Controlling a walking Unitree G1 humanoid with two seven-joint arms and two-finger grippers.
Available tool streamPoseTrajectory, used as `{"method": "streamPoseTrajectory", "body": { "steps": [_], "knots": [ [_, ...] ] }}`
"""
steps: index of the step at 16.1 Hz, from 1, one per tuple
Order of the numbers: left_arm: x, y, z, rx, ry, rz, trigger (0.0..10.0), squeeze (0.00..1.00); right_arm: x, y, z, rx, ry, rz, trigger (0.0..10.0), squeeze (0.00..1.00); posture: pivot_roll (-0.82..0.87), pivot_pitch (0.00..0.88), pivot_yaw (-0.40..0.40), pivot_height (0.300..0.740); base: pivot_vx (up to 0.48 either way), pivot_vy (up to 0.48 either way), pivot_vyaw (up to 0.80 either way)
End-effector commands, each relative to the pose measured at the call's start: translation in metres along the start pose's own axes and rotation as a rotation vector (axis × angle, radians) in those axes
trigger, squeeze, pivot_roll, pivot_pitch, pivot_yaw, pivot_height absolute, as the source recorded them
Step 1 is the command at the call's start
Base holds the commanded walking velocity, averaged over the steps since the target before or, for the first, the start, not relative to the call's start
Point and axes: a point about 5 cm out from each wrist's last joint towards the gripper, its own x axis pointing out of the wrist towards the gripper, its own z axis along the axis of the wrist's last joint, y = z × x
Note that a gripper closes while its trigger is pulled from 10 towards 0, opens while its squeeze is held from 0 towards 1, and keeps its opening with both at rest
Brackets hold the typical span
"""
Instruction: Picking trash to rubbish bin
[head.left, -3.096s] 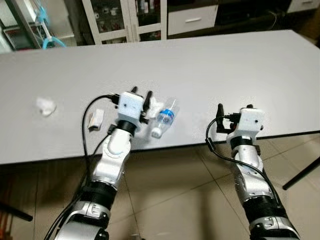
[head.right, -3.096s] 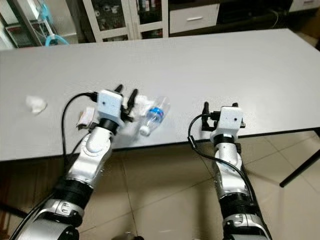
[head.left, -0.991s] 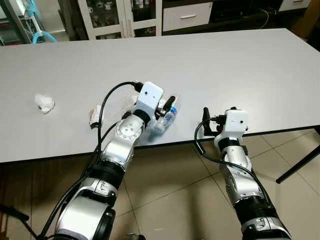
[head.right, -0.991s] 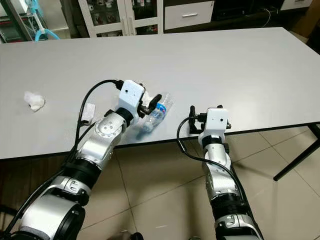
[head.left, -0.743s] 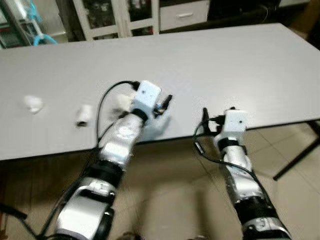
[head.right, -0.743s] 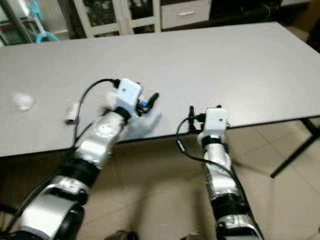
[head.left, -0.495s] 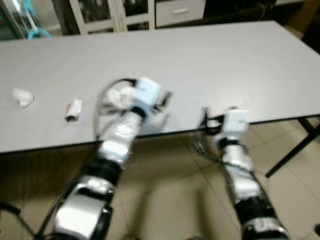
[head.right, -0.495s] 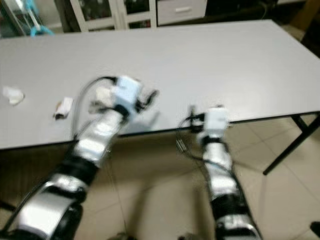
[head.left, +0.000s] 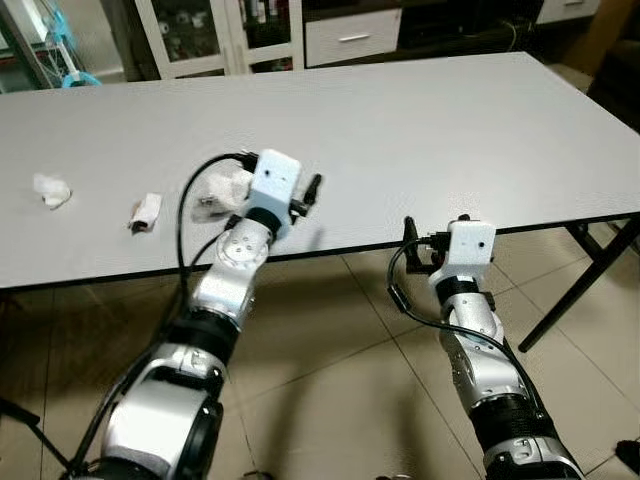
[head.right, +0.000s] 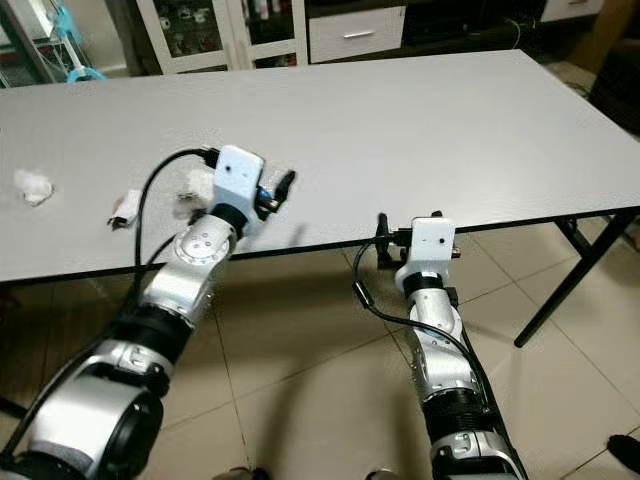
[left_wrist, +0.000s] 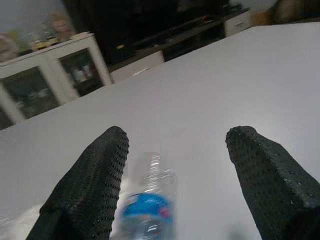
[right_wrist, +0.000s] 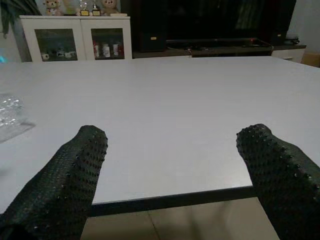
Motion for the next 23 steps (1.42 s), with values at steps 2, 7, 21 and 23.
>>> {"method": "streamPoseTrajectory", "body": {
  "steps": [2,7,21,23],
  "knots": [
    [0.005,0.014,0.006,0.027,0.006,0.062,10.0,0.0,0.001,0.002,0.002,0.01,0.011,0.024,10.0,0.0,-0.08,0.069,0.049,0.74,0.0,0.0,0.0],
    [0.01,0.028,0.0,-0.001,0.054,0.076,10.0,0.0,-0.002,0.025,-0.002,0.009,0.075,0.218,10.0,0.0,-0.08,0.074,0.049,0.74,0.0,0.0,0.0],
    [0.01,0.015,-0.016,0.092,0.146,-0.017,10.0,0.0,-0.026,0.064,0.004,0.059,0.198,0.619,10.0,0.0,-0.11,0.089,0.041,0.74,0.0,0.0,0.0],
    [0.011,0.017,-0.014,0.107,0.144,0.017,10.0,0.0,-0.028,0.065,0.004,0.058,0.205,0.631,10.0,0.0,-0.11,0.09,0.039,0.74,0.0,0.0,0.0]
  ]
}}
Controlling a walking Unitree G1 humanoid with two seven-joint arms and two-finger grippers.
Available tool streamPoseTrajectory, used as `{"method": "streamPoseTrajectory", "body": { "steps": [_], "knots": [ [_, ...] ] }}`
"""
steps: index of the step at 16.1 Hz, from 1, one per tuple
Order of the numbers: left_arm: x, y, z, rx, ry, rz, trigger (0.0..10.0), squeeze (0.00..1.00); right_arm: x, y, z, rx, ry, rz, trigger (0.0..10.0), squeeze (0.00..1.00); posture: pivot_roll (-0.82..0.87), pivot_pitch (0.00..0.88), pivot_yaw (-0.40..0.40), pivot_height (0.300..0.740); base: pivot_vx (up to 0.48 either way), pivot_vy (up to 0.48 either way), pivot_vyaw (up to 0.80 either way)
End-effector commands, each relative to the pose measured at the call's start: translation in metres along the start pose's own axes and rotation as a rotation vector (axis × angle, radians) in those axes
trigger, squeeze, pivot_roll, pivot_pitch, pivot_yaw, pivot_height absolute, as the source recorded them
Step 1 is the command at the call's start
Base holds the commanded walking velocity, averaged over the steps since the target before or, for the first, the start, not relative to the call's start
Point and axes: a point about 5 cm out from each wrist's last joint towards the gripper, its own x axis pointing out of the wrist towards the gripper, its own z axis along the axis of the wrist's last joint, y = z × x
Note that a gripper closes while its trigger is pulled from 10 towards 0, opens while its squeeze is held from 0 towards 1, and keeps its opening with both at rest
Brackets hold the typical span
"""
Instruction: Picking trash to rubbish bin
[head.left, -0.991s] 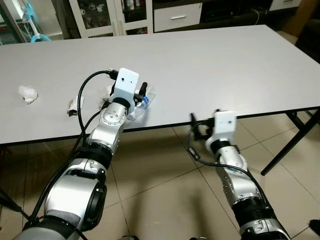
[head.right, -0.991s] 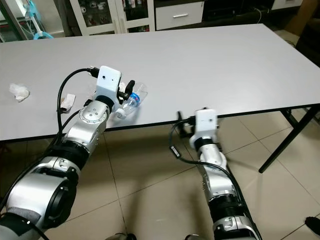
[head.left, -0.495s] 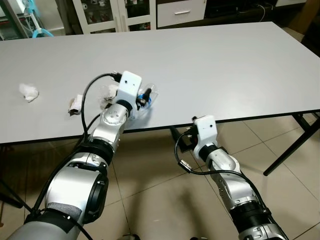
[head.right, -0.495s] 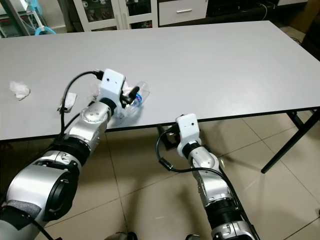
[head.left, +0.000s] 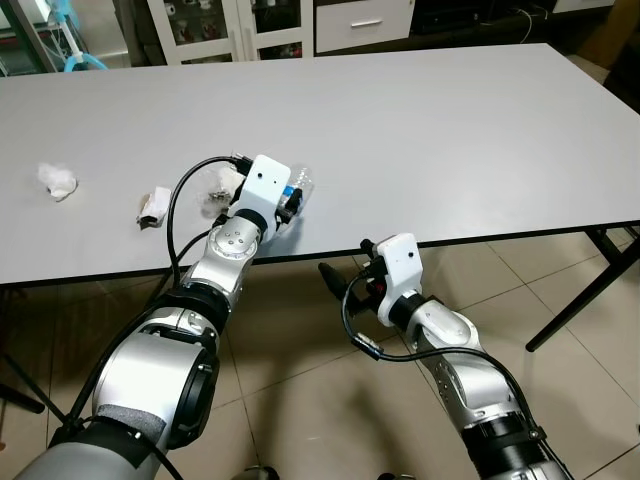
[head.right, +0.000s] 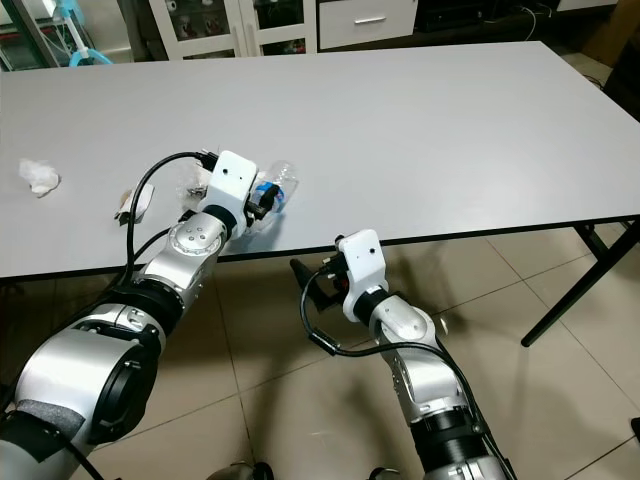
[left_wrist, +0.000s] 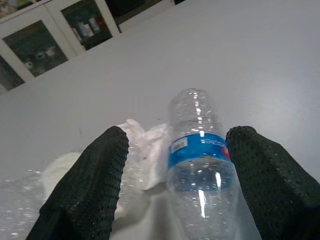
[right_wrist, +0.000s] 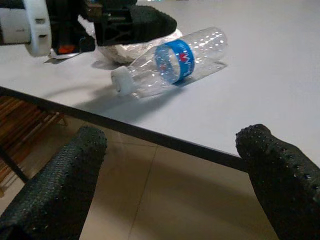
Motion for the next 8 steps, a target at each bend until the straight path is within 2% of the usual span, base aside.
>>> {"method": "streamPoseTrajectory", "body": {
  "steps": [1,5,8],
  "knots": [
    [0.003,0.004,0.008,0.048,-0.005,0.031,10.0,0.0,-0.002,0.005,0.002,0.004,0.002,0.031,10.0,0.0,-0.12,0.091,0.038,0.74,0.0,0.0,0.0],
    [0.003,0.003,0.002,0.14,0.055,0.069,10.0,0.0,-0.005,0.009,0.001,0.01,0.011,0.042,10.0,0.0,-0.12,0.089,0.039,0.74,0.0,0.0,0.0],
    [0.001,-0.009,-0.006,0.115,0.084,0.008,10.0,0.0,-0.005,0.012,0.001,0.013,0.012,0.045,10.0,0.0,-0.13,0.089,0.043,0.74,0.0,0.0,0.0]
  ]
}}
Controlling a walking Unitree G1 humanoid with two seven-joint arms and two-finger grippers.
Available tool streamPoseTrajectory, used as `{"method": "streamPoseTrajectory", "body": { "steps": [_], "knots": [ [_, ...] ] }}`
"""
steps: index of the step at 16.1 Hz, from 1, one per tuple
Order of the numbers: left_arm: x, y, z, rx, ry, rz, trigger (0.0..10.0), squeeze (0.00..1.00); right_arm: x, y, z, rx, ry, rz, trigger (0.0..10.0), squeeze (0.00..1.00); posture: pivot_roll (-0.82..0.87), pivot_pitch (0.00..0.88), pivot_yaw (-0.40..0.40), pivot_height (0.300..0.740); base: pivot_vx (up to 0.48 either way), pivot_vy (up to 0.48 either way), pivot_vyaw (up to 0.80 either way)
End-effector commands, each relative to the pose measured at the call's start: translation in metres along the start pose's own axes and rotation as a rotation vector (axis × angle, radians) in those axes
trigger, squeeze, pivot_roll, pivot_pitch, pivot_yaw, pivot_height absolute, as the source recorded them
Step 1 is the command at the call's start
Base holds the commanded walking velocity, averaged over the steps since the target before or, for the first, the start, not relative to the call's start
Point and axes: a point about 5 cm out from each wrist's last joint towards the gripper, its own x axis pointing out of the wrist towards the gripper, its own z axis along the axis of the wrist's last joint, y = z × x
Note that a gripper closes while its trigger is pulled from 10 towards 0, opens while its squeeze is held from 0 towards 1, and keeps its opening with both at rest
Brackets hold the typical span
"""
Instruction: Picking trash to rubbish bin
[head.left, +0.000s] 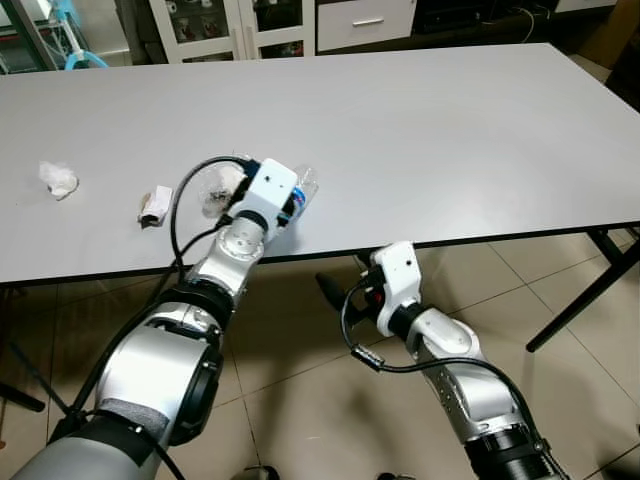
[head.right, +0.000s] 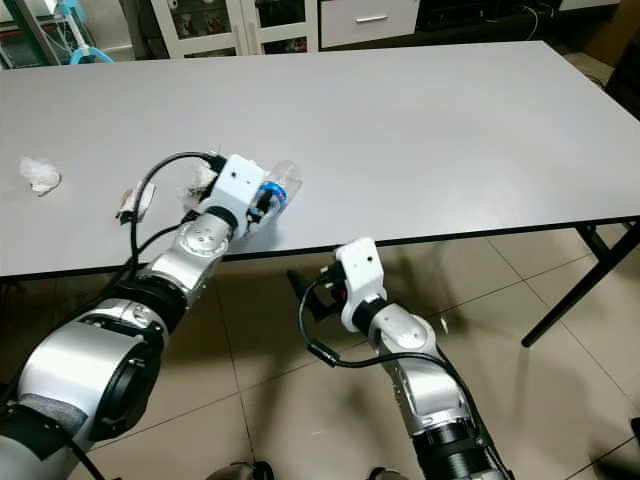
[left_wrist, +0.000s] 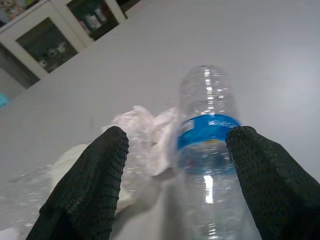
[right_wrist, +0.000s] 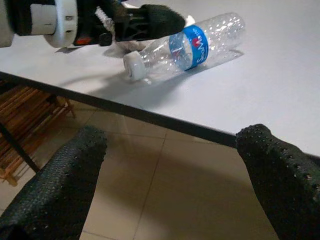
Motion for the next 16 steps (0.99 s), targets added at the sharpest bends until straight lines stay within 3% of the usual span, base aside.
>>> {"method": "streamPoseTrajectory", "body": {
  "steps": [1,8,15,16],
  "knots": [
    [-0.001,-0.004,-0.005,0.014,0.027,-0.024,10.0,0.0,-0.001,0.002,0.005,-0.004,-0.01,0.016,10.0,0.0,-0.13,0.09,0.044,0.74,0.0,0.0,0.0],
    [-0.009,-0.035,-0.031,0.067,0.149,-0.149,10.0,0.0,-0.003,0.005,0.004,0.003,-0.007,0.014,10.0,0.0,-0.13,0.111,0.05,0.74,0.0,0.0,0.0],
    [-0.01,-0.04,-0.033,0.061,0.155,-0.163,10.0,0.0,-0.002,0.005,0.004,0.004,-0.003,0.008,10.0,0.0,-0.13,0.117,0.052,0.74,0.0,0.0,0.0],
    [-0.01,-0.039,-0.033,0.058,0.155,-0.16,4.4,0.0,-0.002,0.005,0.004,0.003,-0.004,0.006,10.0,0.0,-0.13,0.118,0.053,0.74,0.0,0.0,0.0]
  ]
}}
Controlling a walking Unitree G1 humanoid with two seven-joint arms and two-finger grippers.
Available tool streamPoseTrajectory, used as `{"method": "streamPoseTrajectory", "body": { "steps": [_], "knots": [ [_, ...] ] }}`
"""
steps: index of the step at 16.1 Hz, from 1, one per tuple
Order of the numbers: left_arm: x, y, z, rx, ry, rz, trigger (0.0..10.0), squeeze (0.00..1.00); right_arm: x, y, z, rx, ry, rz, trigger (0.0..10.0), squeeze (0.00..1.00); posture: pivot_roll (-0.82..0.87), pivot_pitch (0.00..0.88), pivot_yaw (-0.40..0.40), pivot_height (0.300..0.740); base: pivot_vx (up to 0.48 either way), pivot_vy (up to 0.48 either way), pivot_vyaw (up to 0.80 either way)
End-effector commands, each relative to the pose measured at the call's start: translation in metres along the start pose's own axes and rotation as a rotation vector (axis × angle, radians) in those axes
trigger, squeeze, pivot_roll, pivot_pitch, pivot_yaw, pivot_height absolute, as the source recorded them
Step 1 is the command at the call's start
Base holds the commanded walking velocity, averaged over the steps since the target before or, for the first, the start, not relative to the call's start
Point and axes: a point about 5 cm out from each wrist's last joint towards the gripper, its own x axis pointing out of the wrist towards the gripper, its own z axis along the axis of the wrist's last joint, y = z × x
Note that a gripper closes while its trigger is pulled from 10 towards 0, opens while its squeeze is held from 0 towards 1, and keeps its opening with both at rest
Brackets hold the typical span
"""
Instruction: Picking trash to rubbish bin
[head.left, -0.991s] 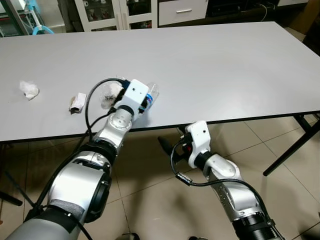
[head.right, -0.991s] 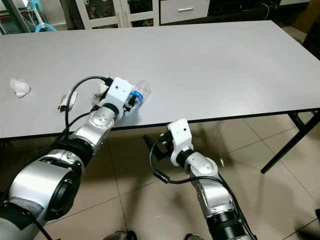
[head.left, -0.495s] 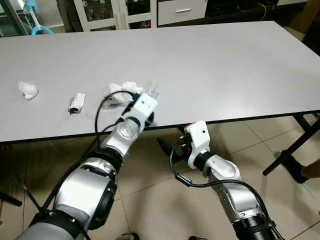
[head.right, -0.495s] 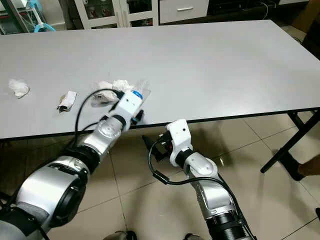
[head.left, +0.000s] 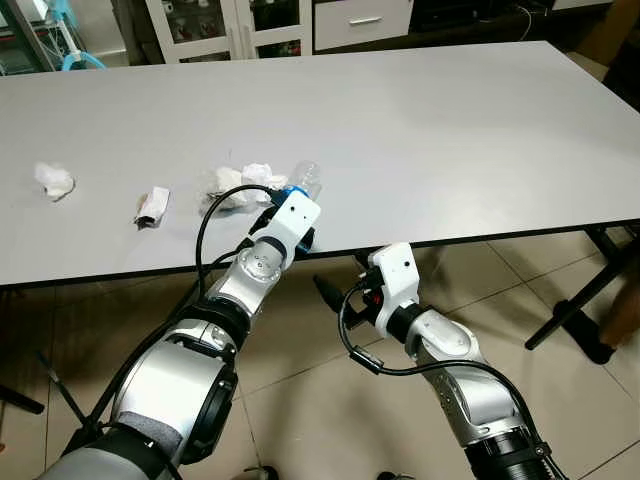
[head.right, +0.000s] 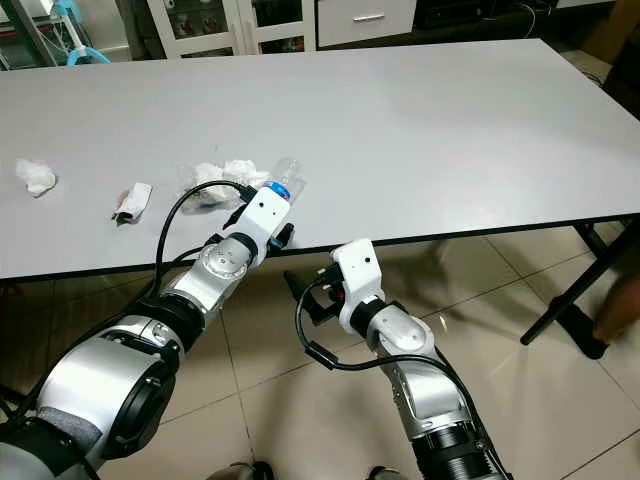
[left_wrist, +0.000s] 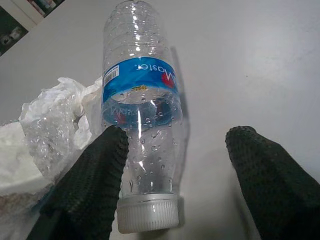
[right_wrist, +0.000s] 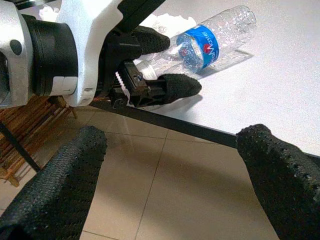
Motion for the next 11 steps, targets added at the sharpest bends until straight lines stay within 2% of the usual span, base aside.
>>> {"method": "streamPoseTrajectory", "body": {
  "steps": [1,10,11],
  "knots": [
    [-0.0023,-0.006,-0.0136,-0.001,0.058,-0.032,0.0,0.0,-0.0013,0.0016,0.0008,0.007,-0.003,0.003,10.0,0.0,-0.13,0.117,0.052,0.74,0.0,0.0,0.0],
    [-0.0038,-0.0052,-0.0181,-0.021,0.058,-0.014,0.0,0.0,0.0006,0.0012,0.0015,0.001,-0.006,0.002,10.0,0.0,-0.12,0.113,0.052,0.74,0.0,0.0,0.0],
    [-0.0041,-0.0049,-0.0194,-0.024,0.06,-0.009,0.5,0.0,0.0009,0.0013,0.0016,0.001,-0.007,0.002,10.0,0.0,-0.12,0.112,0.054,0.74,0.0,0.0,0.0]
  ]
}}
